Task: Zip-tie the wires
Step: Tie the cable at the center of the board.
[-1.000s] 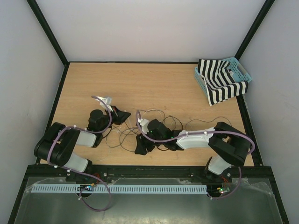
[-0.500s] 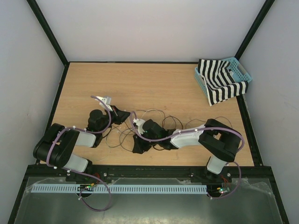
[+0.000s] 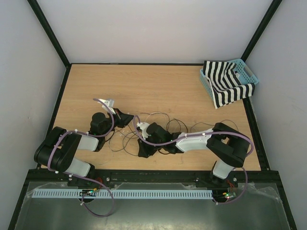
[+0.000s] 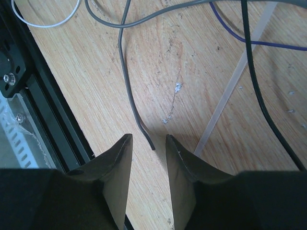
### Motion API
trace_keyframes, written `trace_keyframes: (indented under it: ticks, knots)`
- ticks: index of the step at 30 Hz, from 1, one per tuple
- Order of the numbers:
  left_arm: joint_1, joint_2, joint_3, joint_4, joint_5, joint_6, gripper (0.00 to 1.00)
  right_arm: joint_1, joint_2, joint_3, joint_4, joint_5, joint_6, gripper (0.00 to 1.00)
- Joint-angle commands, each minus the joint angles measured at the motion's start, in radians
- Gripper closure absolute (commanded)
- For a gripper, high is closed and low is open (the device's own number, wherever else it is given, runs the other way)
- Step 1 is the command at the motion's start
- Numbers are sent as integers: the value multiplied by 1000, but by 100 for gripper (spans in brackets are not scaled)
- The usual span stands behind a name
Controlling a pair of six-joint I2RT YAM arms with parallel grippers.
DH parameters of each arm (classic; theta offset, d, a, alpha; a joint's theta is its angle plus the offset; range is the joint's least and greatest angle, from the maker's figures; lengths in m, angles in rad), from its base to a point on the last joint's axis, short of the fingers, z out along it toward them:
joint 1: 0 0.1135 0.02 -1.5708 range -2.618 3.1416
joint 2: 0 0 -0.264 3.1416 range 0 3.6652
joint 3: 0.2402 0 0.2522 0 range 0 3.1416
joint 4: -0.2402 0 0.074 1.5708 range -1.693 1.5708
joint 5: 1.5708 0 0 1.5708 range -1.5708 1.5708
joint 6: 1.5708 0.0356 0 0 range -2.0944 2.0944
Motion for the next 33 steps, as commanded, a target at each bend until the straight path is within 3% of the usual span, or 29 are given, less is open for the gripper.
trace_keyframes:
  ticks: [1,14,22,33]
  knots:
    - [-5,-14,-8,38,-1,-9,100,7,-11,7,-109,46,-28,56]
    - [-5,-14,-10,37,0,-15,100,8,20,42,-122,-11,-70,81]
    - [-7,-12,-10,38,2,-24,100,9,69,80,-25,-9,14,95]
    - [-8,-24,-17,37,9,-30,100,9,237,267,99,47,83,100]
